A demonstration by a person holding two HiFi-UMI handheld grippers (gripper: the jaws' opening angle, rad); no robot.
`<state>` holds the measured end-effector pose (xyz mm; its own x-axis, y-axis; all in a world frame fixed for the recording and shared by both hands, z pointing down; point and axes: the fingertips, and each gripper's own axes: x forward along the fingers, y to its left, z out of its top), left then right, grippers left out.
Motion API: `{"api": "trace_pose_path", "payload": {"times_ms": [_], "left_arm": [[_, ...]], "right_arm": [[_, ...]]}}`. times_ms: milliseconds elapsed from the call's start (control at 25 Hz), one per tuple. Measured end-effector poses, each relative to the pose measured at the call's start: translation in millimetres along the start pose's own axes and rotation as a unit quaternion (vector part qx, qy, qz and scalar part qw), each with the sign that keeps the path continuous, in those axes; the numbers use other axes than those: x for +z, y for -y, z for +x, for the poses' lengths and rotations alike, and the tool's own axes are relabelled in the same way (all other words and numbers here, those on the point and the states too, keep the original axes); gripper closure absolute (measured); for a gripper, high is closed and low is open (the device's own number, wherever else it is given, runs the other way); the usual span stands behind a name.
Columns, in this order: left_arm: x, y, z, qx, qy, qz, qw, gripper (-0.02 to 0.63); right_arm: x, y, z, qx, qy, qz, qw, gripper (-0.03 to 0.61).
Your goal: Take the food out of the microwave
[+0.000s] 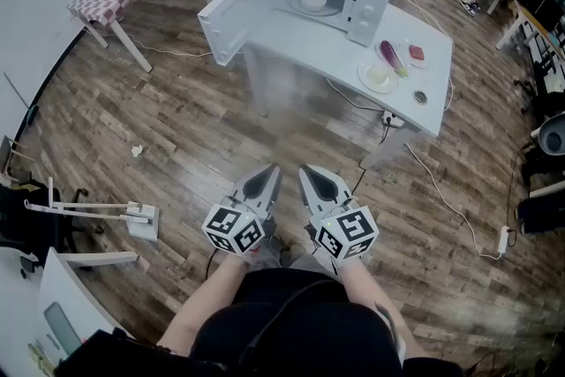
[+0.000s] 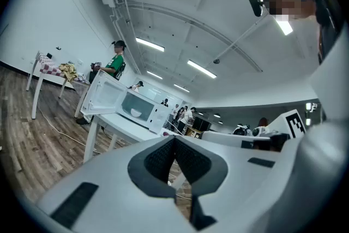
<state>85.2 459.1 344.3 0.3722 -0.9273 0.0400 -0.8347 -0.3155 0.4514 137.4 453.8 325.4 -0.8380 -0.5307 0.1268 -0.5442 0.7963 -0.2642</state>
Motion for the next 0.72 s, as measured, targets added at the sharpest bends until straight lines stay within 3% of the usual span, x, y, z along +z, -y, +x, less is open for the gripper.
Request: {"api": "trace_pose_path", "payload": {"times_ms": [720], "left_arm": [[-4, 29, 25, -0.016, 0.005, 0.008, 0.9998, 0.603]], "right_arm": [[2, 16, -18, 0.003, -0.002, -0.018, 1.0, 0.56]]}}
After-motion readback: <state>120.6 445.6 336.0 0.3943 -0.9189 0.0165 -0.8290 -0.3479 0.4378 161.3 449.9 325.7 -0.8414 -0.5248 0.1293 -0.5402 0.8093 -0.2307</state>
